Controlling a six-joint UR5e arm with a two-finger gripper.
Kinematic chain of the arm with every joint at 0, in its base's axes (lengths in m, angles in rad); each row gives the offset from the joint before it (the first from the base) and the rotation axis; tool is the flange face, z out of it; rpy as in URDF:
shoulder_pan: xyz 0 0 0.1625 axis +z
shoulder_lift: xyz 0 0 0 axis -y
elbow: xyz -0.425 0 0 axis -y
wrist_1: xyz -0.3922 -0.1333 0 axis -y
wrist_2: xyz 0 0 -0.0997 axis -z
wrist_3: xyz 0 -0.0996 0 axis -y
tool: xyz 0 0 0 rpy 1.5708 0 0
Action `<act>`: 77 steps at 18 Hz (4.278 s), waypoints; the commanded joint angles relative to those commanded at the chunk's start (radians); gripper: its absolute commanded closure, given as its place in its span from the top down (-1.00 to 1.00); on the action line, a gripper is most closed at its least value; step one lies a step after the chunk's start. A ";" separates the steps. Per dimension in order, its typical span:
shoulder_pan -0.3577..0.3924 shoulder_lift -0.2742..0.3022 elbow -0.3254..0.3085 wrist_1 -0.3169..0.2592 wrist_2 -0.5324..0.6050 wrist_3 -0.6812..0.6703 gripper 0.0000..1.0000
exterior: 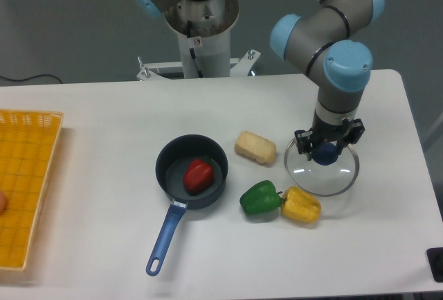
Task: Close the pot lid
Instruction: 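Lift the glass lid by its blue knob with the gripper, then carry the held glass lid over the blue saucepan, then lower the glass lid onto the saucepan rim and settle it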
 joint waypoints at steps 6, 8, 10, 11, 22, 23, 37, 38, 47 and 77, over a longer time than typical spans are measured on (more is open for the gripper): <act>-0.081 0.035 -0.026 -0.028 0.000 -0.026 0.02; -0.104 0.057 -0.043 -0.029 0.000 -0.038 0.02; -0.126 0.068 -0.058 -0.031 0.000 -0.051 0.01; -0.132 0.077 -0.064 -0.031 0.000 -0.054 0.01; -0.189 0.123 -0.092 -0.032 0.000 -0.060 -0.02; -0.202 0.123 -0.094 -0.031 0.000 -0.063 -0.02; -0.299 0.146 -0.135 -0.025 0.002 -0.115 -0.02; -0.308 0.147 -0.143 -0.023 0.002 -0.121 -0.02; -0.368 0.163 -0.176 -0.020 0.002 -0.193 -0.02; -0.414 0.134 -0.173 -0.009 0.023 -0.248 -0.02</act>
